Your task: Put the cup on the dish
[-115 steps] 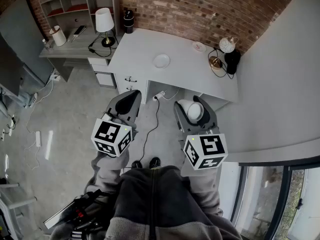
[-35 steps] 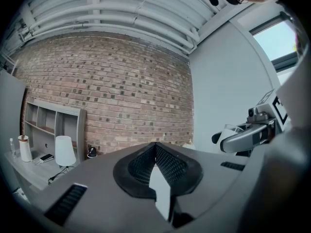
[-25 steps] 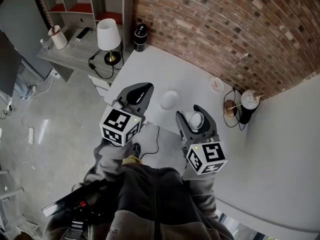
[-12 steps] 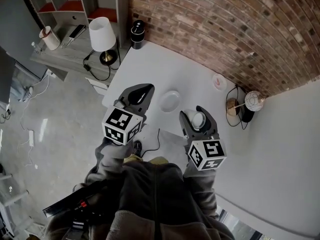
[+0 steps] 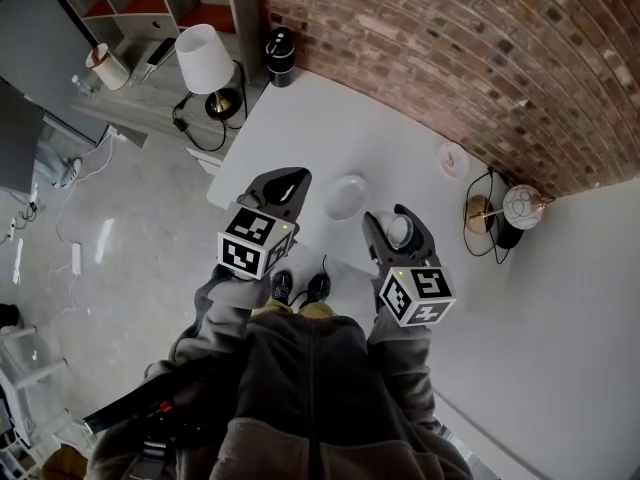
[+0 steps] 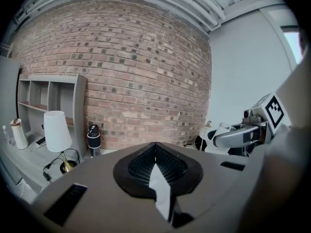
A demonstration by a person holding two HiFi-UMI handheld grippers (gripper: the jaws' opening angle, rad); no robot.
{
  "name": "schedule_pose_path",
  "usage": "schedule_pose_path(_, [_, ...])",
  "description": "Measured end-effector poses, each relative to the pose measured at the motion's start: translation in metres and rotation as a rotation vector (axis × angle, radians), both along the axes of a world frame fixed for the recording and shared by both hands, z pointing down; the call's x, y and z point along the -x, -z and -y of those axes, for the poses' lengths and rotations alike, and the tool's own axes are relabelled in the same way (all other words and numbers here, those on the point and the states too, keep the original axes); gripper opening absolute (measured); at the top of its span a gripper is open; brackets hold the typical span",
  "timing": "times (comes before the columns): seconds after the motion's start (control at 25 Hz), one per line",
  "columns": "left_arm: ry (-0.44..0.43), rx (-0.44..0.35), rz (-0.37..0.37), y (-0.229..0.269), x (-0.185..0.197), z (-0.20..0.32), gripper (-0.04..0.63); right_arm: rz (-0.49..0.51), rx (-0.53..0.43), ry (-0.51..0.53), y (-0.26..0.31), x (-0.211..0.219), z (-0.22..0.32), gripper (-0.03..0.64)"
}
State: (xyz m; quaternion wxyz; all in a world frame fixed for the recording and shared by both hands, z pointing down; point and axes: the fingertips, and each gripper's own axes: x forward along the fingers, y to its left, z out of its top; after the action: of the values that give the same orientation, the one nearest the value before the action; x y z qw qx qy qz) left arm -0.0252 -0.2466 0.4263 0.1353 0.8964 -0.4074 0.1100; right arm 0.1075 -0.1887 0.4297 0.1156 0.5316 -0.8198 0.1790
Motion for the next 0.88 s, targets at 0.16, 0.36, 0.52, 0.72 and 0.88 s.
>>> schedule_pose_path(0.16, [0.029, 0.060, 0.038, -0.021, -0.002, 0.008, 0.006, -0.012, 0.018, 0.019, -0.018, -0.003, 0.014, 0.252])
schedule_pose_path(0.36, [0.037, 0.145, 0.072, -0.065, -0.006, 0.011, 0.006, -0.028, 0.034, 0.036, -0.054, -0.005, 0.026, 0.252])
schedule_pose_path(0.52, [0.029, 0.210, 0.096, -0.104, -0.008, 0.002, 0.006, -0.054, 0.046, 0.056, -0.083, -0.005, 0.030, 0.252])
schedule_pose_path(0.72, [0.017, 0.276, 0.114, -0.144, -0.010, -0.006, 0.006, -0.116, 0.049, 0.111, -0.119, 0.003, 0.037, 0.252])
schedule_pose_path(0.88, [0.016, 0.313, 0.139, -0.173, -0.010, -0.003, 0.006, -0.145, 0.070, 0.146, -0.152, 0.010, 0.047, 0.252])
